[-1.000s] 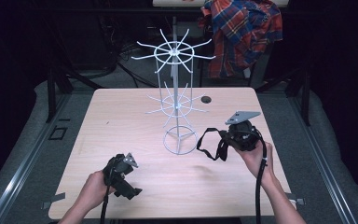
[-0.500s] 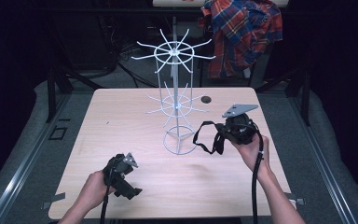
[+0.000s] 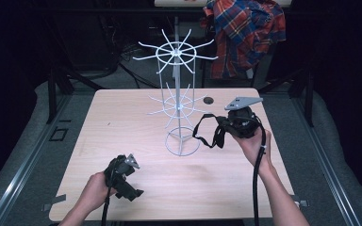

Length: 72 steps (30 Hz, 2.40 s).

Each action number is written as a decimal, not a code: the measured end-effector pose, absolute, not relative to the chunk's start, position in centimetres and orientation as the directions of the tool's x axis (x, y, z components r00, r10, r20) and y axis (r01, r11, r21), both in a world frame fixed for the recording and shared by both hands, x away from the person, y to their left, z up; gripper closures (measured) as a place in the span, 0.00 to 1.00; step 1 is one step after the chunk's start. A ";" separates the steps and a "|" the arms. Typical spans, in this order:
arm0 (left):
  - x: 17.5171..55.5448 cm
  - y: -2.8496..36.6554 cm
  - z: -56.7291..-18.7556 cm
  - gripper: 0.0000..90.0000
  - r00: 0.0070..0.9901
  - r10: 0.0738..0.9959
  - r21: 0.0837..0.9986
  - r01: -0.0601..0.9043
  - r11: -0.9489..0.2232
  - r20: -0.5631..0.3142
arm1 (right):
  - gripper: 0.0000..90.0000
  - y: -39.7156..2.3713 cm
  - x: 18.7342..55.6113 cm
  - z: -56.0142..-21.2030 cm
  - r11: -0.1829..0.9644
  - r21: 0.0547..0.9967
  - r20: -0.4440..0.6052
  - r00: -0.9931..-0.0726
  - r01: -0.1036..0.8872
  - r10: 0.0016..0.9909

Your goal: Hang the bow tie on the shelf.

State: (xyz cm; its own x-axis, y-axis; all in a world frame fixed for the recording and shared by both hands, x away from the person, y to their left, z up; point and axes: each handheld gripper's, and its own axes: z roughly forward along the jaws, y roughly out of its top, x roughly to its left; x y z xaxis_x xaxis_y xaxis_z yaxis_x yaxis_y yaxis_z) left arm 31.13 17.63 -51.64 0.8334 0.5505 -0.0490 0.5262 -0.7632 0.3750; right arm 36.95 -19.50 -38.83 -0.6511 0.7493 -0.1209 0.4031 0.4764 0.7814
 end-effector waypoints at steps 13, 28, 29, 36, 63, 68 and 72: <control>31.1 17.6 -51.7 0.00 0.834 0.550 0.369 0.526 -0.767 -0.045 | 1.00 -19.9 37.7 -37.8 0.454 0.799 -0.110 -0.647 0.393 0.755; 31.1 17.7 -51.8 0.00 0.832 0.553 0.360 0.530 -0.768 -0.044 | 1.00 -19.9 40.0 -38.7 0.414 0.800 -0.039 -0.652 0.433 0.757; 31.1 17.7 -51.8 0.00 0.831 0.555 0.362 0.531 -0.766 -0.043 | 1.00 -19.8 40.1 -38.9 0.420 0.792 -0.035 -0.654 0.443 0.756; 31.1 17.6 -51.8 0.00 0.832 0.553 0.355 0.530 -0.770 -0.041 | 1.00 -19.9 40.4 -39.6 0.419 0.779 -0.024 -0.646 0.466 0.763; 31.0 17.6 -51.8 0.00 0.835 0.549 0.354 0.523 -0.775 -0.032 | 1.00 -17.5 40.4 -41.7 0.427 0.773 0.026 -0.696 0.470 0.718; 31.0 17.6 -51.8 0.00 0.835 0.549 0.354 0.524 -0.775 -0.033 | 1.00 -17.1 40.6 -42.1 0.442 0.764 0.026 -0.707 0.471 0.707; 31.0 17.6 -51.8 0.00 0.833 0.552 0.357 0.526 -0.772 -0.033 | 1.00 -17.1 40.6 -42.3 0.424 0.770 0.060 -0.715 0.477 0.696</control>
